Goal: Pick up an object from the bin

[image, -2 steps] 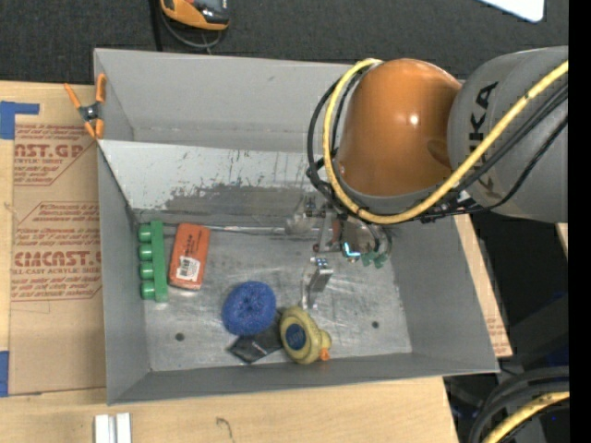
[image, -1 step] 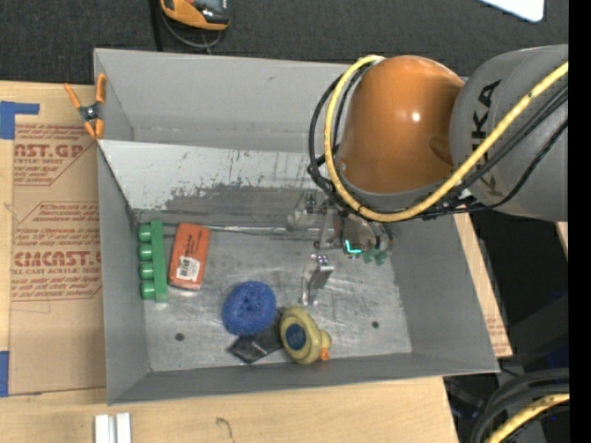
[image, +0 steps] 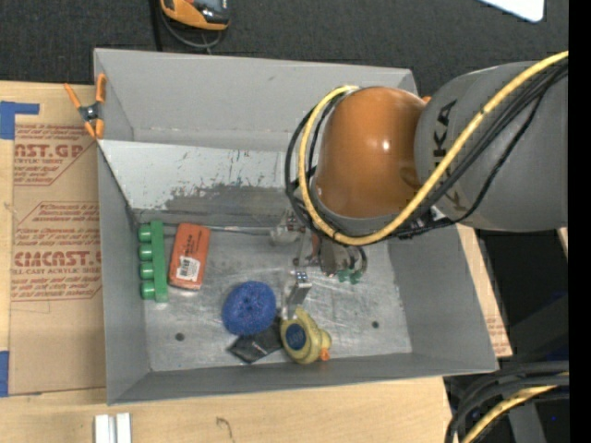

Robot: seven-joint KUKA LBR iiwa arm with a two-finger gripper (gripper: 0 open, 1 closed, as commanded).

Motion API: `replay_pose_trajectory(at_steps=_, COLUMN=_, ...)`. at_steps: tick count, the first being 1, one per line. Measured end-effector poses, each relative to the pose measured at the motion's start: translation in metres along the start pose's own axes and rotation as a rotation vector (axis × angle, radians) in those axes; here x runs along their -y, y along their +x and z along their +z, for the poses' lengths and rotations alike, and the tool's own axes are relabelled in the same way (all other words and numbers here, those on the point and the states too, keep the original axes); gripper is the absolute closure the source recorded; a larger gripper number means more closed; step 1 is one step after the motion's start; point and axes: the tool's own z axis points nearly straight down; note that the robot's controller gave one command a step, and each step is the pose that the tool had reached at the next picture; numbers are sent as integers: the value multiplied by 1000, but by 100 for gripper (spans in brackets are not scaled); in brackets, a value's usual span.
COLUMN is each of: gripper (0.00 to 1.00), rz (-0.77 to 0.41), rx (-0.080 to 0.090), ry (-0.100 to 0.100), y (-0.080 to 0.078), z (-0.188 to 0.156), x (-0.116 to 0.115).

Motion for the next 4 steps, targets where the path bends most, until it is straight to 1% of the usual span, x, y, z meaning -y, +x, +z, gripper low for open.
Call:
replay_pose_trajectory(at_steps=1, gripper=0, rz=-145, rx=-9, ry=0, y=17, z=40, x=11)
replay_pose_trajectory(at_steps=2, gripper=0, rz=-317, rx=-9, ry=2, y=28, z=73, x=-10)
replay_pose_trajectory(at_steps=3, gripper=100, rz=-497, rx=28, ry=-5, y=14, z=128, x=-25)
replay_pose_trajectory(at_steps=4, gripper=100, rz=-497, rx=28, ry=-5, y=14, z=128, x=-25)
